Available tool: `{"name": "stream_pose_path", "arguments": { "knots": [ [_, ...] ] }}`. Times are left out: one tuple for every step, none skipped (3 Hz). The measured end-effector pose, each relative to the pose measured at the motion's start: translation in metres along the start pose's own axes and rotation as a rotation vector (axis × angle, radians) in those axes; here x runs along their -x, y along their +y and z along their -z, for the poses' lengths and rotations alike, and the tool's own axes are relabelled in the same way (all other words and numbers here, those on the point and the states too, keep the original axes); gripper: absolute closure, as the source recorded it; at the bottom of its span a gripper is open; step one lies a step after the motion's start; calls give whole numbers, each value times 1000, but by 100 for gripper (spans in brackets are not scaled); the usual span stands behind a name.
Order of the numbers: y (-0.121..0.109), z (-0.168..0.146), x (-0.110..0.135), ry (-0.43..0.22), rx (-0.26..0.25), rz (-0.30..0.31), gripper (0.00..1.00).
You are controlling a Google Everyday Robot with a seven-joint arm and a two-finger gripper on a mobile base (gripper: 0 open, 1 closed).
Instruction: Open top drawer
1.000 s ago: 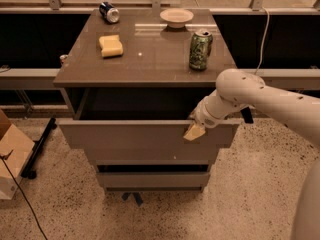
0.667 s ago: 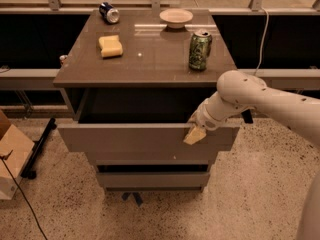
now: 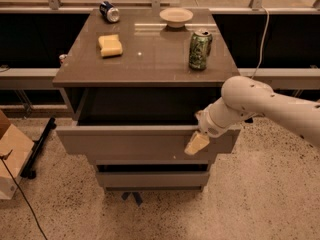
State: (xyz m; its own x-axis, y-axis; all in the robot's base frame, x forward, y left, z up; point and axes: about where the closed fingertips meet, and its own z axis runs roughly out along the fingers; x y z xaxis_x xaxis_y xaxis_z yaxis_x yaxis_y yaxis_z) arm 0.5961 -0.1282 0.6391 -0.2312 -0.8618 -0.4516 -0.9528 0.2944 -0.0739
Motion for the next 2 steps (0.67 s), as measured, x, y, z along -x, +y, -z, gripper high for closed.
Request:
{"name": "stream_pose_path", "arguments": {
  "knots": [
    [-1,0,0,0,0,0,0],
    [34,9,-5,-2,13,-50,0]
  ]
}}
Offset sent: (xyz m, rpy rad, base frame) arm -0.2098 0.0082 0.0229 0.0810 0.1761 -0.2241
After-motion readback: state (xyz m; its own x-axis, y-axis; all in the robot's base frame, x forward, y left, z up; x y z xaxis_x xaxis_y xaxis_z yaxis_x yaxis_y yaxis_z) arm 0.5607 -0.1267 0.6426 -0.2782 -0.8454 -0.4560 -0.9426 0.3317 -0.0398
